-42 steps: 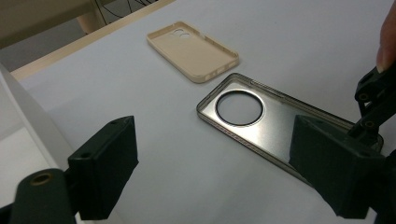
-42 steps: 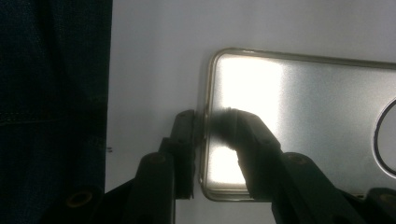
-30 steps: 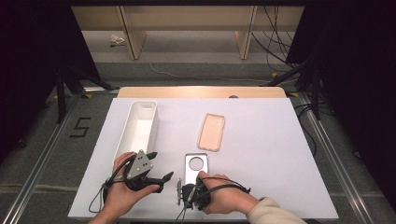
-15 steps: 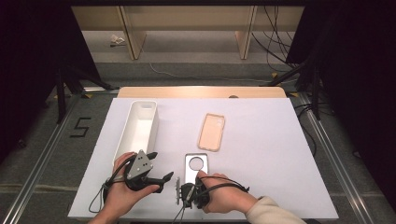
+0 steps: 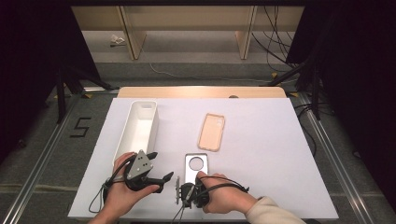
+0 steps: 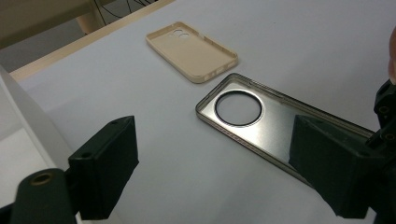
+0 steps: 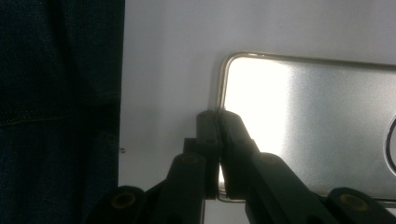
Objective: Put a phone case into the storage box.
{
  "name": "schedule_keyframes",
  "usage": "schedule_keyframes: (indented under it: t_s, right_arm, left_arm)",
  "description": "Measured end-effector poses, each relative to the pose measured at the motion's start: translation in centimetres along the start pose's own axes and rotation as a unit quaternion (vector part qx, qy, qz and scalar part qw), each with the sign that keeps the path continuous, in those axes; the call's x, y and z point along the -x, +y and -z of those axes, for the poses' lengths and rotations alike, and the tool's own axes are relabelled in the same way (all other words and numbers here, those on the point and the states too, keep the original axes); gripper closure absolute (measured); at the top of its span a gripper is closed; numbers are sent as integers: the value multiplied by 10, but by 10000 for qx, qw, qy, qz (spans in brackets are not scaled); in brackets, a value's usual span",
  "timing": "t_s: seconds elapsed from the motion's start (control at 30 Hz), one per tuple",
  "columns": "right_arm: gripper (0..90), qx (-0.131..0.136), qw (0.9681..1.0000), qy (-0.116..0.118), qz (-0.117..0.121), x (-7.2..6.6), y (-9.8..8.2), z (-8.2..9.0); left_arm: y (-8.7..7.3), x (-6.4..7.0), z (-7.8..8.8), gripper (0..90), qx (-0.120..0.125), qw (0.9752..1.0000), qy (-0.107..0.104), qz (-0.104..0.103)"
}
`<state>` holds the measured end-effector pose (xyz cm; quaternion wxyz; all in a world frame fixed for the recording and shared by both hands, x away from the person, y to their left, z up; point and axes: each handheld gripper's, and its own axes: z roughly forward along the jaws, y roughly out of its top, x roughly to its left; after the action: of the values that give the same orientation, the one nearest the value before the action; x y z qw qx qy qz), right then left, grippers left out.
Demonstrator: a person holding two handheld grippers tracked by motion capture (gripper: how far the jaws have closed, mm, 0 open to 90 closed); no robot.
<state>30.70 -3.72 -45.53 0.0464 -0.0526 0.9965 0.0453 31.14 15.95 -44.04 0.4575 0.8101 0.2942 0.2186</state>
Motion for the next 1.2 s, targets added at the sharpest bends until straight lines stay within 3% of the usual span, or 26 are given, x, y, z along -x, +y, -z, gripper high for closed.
schedule_keyframes:
  t_s: [0.1,0.47,0.9,1.2]
  right_arm:
    - [882,35,9998,70,-160,-2,0,0]
    - [890,169,9997,26,-199,-1,-3,7]
    - [891,345,9989,-208,-230,-3,-8,22]
    - [891,493,9971,-433,-380,-3,-19,34]
  left_arm:
    - [0,0,0,150,-5,10000,0,-4]
    - [0,-1,1,152,10,10000,5,14]
    - [0,-2,2,153,38,10000,45,10]
    - [0,-1,2,156,38,10000,48,33]
